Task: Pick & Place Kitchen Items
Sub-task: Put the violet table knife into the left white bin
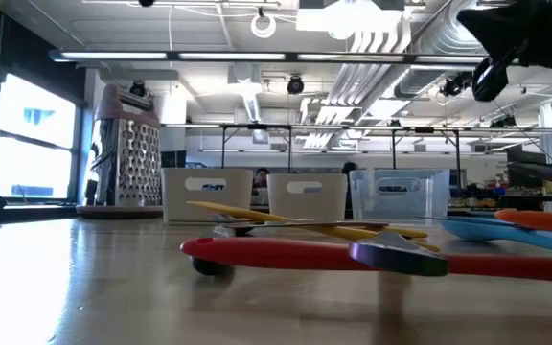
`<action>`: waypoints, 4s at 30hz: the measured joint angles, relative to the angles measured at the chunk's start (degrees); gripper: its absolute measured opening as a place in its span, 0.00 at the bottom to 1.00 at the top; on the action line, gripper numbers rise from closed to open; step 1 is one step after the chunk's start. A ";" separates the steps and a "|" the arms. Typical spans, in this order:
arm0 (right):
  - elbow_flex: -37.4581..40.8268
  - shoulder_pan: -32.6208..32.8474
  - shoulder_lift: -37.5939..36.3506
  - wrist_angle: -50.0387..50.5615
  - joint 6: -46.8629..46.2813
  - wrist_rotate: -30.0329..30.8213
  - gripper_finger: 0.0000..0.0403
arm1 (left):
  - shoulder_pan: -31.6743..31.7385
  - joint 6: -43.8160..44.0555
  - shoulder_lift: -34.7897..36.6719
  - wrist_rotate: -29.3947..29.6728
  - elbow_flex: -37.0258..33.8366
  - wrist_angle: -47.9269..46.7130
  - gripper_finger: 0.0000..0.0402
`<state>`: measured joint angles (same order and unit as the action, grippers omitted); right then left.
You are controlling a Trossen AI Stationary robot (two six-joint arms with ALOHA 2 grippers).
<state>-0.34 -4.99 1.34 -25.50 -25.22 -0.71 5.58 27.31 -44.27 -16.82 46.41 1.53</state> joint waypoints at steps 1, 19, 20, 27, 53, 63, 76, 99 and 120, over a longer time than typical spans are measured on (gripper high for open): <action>0.00 0.02 -0.02 -1.32 1.13 -0.57 0.01 | 0.05 0.01 -0.89 0.86 0.00 1.32 0.02; -0.05 0.00 0.02 -12.39 -10.79 -11.79 0.01 | -4.06 14.49 -18.93 1.65 0.09 33.10 0.43; -0.16 0.02 0.02 -13.04 -10.77 -11.83 0.01 | -4.58 15.02 -19.80 2.47 0.09 35.54 0.44; -7.53 0.02 0.35 -9.89 -10.59 -15.99 0.03 | -8.83 13.78 -22.01 5.25 1.82 39.85 0.45; -32.06 0.00 15.87 6.48 -4.52 -31.36 0.50 | -35.09 17.11 -36.67 49.31 37.46 -15.87 0.45; -32.06 0.00 15.85 12.64 -3.44 -32.90 0.49 | -35.91 39.63 -55.30 43.88 61.96 -45.16 0.45; -32.06 0.01 15.84 14.49 -3.41 -40.43 0.49 | -32.44 49.54 -68.44 33.17 73.49 -62.91 0.45; -32.06 0.02 15.82 27.72 -3.43 -44.88 0.49 | -30.65 64.67 -80.32 22.00 73.59 -53.91 0.39; -32.06 0.00 15.69 29.86 -2.82 -53.27 0.49 | -29.25 59.52 -85.33 18.83 73.40 -48.19 0.23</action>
<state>-32.40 -4.99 17.04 4.36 -28.03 -53.98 -23.67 86.83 -129.60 2.01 119.81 -46.66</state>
